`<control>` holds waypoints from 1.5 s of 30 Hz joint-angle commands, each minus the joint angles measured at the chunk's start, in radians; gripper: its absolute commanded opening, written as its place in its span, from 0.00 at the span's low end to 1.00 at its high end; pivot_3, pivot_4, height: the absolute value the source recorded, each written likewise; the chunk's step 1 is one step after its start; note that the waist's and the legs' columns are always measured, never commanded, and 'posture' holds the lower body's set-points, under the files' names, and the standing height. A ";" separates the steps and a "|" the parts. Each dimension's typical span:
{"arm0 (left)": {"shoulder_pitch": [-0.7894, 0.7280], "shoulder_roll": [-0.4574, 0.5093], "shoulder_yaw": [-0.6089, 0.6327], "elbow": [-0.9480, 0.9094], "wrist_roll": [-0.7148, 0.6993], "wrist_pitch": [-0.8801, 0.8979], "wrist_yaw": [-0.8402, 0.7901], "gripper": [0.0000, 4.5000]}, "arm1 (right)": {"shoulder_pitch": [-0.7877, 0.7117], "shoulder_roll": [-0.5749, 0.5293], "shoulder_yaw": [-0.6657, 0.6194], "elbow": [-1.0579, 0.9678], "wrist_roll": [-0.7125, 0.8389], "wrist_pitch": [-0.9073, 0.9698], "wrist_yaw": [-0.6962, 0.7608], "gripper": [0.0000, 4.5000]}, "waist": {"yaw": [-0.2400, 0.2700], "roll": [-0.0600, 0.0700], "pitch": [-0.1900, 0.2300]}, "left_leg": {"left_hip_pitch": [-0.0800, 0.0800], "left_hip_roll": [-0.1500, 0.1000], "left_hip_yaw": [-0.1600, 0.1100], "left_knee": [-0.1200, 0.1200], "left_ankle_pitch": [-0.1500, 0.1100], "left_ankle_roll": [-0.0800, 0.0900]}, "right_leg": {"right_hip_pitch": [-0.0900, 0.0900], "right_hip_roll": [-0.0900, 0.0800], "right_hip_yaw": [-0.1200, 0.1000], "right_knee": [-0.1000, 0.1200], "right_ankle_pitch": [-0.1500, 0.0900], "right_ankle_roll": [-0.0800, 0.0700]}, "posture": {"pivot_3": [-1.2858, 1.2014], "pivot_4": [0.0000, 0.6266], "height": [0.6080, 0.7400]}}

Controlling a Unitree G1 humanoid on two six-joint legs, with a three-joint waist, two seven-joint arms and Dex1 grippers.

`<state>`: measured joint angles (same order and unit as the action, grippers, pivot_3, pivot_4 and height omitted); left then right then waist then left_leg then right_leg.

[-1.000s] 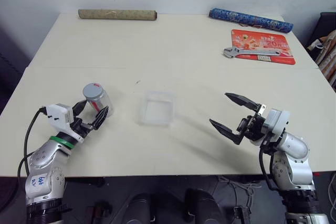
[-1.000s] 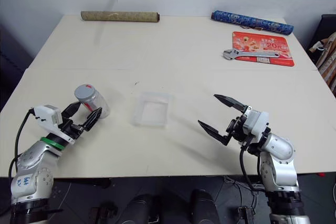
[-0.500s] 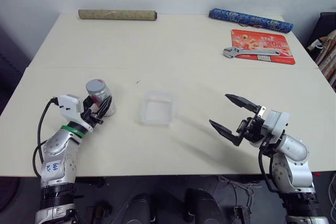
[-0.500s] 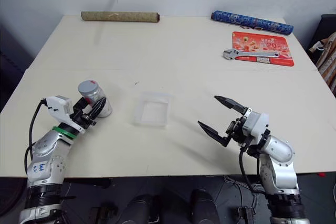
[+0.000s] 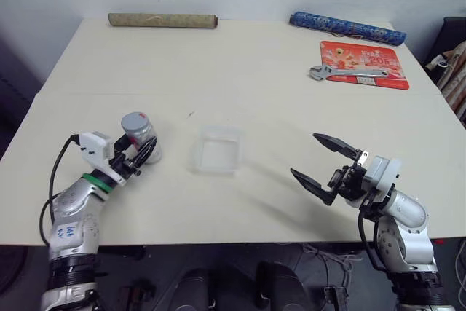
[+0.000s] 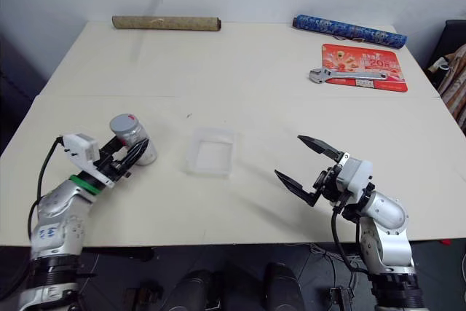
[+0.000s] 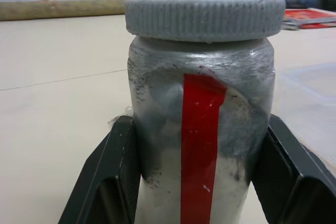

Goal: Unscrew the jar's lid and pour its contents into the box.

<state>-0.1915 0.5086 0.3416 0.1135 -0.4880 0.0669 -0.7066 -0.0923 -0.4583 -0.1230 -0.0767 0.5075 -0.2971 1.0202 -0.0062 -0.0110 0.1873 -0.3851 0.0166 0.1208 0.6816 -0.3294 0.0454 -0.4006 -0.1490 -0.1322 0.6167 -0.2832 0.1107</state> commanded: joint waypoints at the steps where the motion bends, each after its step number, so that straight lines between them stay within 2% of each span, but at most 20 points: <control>1: -0.006 0.105 0.047 -0.142 -0.127 0.059 -0.152 0.53 | -0.023 -0.052 0.001 -0.118 0.077 0.163 -0.037 1.00 | 0.001 0.001 0.000 | 0.000 0.000 0.000 0.000 0.000 0.000 | 0.000 0.000 0.000 0.000 0.000 0.000 | 0.52 0.24 1.00; 4: -0.006 0.193 0.001 -0.231 -0.151 0.112 -0.258 0.53 | -0.095 -0.097 0.013 -0.222 0.170 0.354 -0.083 1.00 | 0.001 0.003 0.001 | -0.001 0.000 -0.001 0.000 0.000 0.000 | 0.000 -0.002 0.004 -0.001 0.000 0.000 | 0.52 0.24 1.00; 7: -0.072 0.227 -0.079 -0.316 -0.164 0.169 -0.300 0.53 | -0.228 -0.138 0.056 -0.328 0.289 0.596 -0.165 1.00 | 0.004 0.007 0.004 | 0.000 0.000 -0.002 0.000 -0.001 -0.002 | 0.000 -0.002 0.008 -0.006 0.000 0.000 | 0.52 0.24 1.00; 10: -0.144 0.210 -0.157 -0.352 -0.149 0.206 -0.303 0.53 | -0.361 -0.109 0.084 -0.372 0.415 0.739 -0.225 1.00 | 0.004 0.007 0.004 | -0.002 0.000 -0.004 0.000 0.000 -0.003 | 0.000 -0.002 0.007 -0.005 0.000 -0.001 | 0.52 0.24 1.00; 13: -0.227 0.147 -0.233 -0.366 -0.150 0.233 -0.282 0.53 | -0.511 -0.076 0.139 -0.376 0.429 0.847 -0.292 1.00 | 0.004 0.007 0.004 | -0.003 0.000 -0.004 0.000 0.000 -0.002 | -0.001 0.000 0.005 -0.002 -0.001 -0.001 | 0.52 0.24 1.00; 18: -0.274 0.053 -0.296 -0.365 -0.147 0.249 -0.263 0.53 | -0.632 -0.009 0.205 -0.355 0.392 0.925 -0.346 1.00 | 0.002 0.007 0.004 | -0.004 -0.002 -0.002 0.000 0.001 0.000 | -0.003 0.004 -0.001 0.000 -0.001 -0.001 | 0.52 0.24 1.00; 21: -0.274 0.020 -0.318 -0.365 -0.134 0.244 -0.264 0.53 | -0.645 0.003 0.214 -0.359 0.373 0.945 -0.349 1.00 | 0.003 0.007 0.004 | -0.006 -0.003 -0.001 0.000 0.002 0.002 | -0.004 0.005 -0.002 0.000 0.000 -0.001 | 0.52 0.24 1.00; 37: -0.287 -0.037 -0.347 -0.346 -0.095 0.225 -0.266 0.53 | -0.652 -0.008 0.234 -0.353 0.269 0.974 -0.287 1.00 | 0.003 0.007 0.004 | -0.006 -0.003 -0.001 0.001 0.003 0.003 | -0.004 0.005 -0.001 0.000 0.000 0.000 | 0.52 0.24 1.00; 40: -0.282 -0.046 -0.347 -0.352 -0.092 0.225 -0.259 0.53 | -0.642 -0.003 0.229 -0.354 0.256 0.962 -0.268 0.87 | 0.003 0.007 0.004 | -0.006 -0.003 -0.001 0.001 0.003 0.003 | -0.004 0.005 -0.001 0.000 0.000 0.000 | 0.52 0.24 1.00; 43: -0.280 -0.054 -0.350 -0.354 -0.089 0.224 -0.256 0.53 | -0.633 0.002 0.223 -0.350 0.248 0.952 -0.248 0.62 | 0.003 0.007 0.004 | -0.006 -0.003 -0.001 0.001 0.003 0.003 | -0.004 0.005 -0.001 0.000 0.000 0.000 | 0.52 0.24 1.00; 44: -0.282 -0.056 -0.351 -0.351 -0.088 0.223 -0.257 0.53 | -0.633 0.003 0.221 -0.347 0.243 0.949 -0.245 0.57 | 0.003 0.007 0.004 | -0.006 -0.003 -0.001 0.001 0.003 0.003 | -0.004 0.005 -0.001 0.000 0.000 0.000 | 0.52 0.24 1.00; 45: -0.286 -0.055 -0.355 -0.346 -0.085 0.218 -0.267 0.53 | -0.632 0.000 0.219 -0.344 0.246 0.946 -0.229 0.56 | 0.003 0.007 0.004 | -0.006 -0.003 -0.001 0.001 0.003 0.003 | -0.004 0.005 -0.001 0.000 0.000 0.000 | 0.52 0.24 1.00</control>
<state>-0.4632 0.4566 -0.0112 -0.2183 -0.5744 0.3052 -0.9635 -0.7243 -0.4592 0.1121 -0.4144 0.7492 0.6730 0.7693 -0.0032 -0.0043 0.1913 -0.3909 0.0136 0.1202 0.6827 -0.3267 0.0482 -0.4045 -0.1439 -0.1335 0.6168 -0.2828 0.1110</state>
